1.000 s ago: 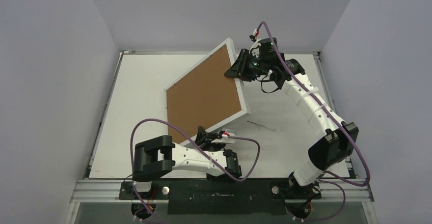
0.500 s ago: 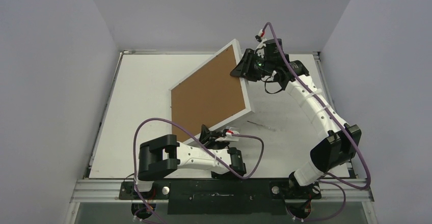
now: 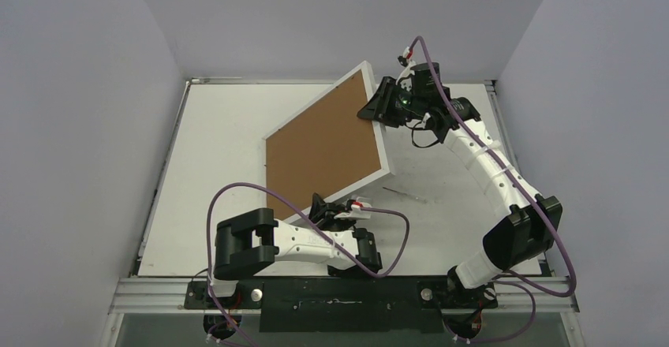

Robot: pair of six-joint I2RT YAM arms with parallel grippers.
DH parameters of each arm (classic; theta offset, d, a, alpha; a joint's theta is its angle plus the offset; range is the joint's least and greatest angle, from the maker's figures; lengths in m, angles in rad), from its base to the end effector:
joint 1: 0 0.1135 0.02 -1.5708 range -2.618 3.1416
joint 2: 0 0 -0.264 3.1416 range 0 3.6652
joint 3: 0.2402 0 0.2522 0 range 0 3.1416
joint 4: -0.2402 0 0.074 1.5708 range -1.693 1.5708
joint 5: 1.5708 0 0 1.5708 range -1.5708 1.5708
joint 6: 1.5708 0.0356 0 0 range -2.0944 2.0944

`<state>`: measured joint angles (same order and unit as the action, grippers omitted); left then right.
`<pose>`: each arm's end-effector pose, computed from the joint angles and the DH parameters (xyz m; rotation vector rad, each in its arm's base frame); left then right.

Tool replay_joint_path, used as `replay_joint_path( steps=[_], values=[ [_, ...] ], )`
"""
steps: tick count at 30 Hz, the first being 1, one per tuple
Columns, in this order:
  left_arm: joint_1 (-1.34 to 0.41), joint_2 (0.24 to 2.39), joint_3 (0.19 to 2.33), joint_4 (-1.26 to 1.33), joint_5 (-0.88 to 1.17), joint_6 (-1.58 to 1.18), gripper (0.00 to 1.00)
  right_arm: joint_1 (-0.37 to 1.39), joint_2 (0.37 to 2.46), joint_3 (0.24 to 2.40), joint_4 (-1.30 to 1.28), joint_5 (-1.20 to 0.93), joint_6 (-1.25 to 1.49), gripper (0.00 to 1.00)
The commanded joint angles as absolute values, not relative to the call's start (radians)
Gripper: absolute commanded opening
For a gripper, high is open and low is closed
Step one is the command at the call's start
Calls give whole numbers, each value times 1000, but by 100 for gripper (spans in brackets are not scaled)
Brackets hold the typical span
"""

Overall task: Take the photo out of the frame
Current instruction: Turn over the photo frame at the center of the board.

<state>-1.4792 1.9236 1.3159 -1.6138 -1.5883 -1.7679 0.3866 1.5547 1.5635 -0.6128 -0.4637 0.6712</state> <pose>0.0631 -0.2976 0.2122 0.2913 1.5450 0.4211 0.3157 0.1457 0.3795 0.0441 2.3185 1.0787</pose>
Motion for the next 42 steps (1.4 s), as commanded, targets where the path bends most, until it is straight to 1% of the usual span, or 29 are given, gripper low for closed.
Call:
replay_joint_path(
  steps=[1, 7, 8, 9, 10, 14, 16, 18, 19, 20, 23, 27, 30, 34, 37, 39, 42],
  values=[
    [-1451, 1812, 1373, -1614, -1773, -1913, 0, 374, 1480, 1538, -592, -440, 570, 5],
    [-1502, 1837, 1425, -1608, -1773, -1837, 0, 372, 1456, 1538, -615, -421, 588, 5],
    [-1513, 1846, 1444, -1608, -1774, -1814, 4, 372, 1446, 1538, -623, -418, 592, 5],
    [-1526, 1853, 1461, -1607, -1774, -1788, 14, 372, 1438, 1541, -633, -413, 595, 5],
    [-1539, 1854, 1479, -1607, -1773, -1767, 22, 372, 1430, 1546, -644, -405, 598, 5],
    [-1575, 1856, 1527, -1606, -1774, -1684, 48, 369, 1386, 1565, -680, -386, 618, 5],
    [-1585, 1856, 1553, -1606, -1773, -1642, 56, 368, 1365, 1570, -686, -385, 628, 5],
    [-1591, 1857, 1581, -1607, -1774, -1587, 68, 367, 1349, 1573, -697, -374, 637, 5],
    [-1598, 1861, 1597, -1607, -1774, -1551, 75, 366, 1341, 1574, -703, -363, 640, 5],
    [-1607, 1863, 1613, -1606, -1774, -1520, 79, 364, 1335, 1574, -710, -352, 642, 5],
    [-1641, 1837, 1615, -1601, -1761, -1506, 88, 356, 1319, 1562, -711, -341, 654, 5],
    [-1707, 1791, 1597, -1599, -1741, -1446, 94, 343, 1314, 1568, -707, -338, 663, 5],
    [-1730, 1814, 1591, -1599, -1750, -1395, 95, 332, 1323, 1587, -704, -338, 661, 5],
    [-1745, 1892, 1597, -1613, -1772, -1343, 91, 321, 1335, 1613, -697, -345, 659, 5],
    [-1728, 1808, 1505, -1614, -1770, -1477, 90, 313, 1352, 1636, -708, -349, 650, 5],
    [-1723, 1775, 1455, -1619, -1773, -1508, 89, 308, 1354, 1635, -702, -351, 647, 5],
    [-1703, 1847, 1484, -1635, -1774, -1442, 86, 295, 1362, 1633, -690, -363, 648, 5]
  ],
)
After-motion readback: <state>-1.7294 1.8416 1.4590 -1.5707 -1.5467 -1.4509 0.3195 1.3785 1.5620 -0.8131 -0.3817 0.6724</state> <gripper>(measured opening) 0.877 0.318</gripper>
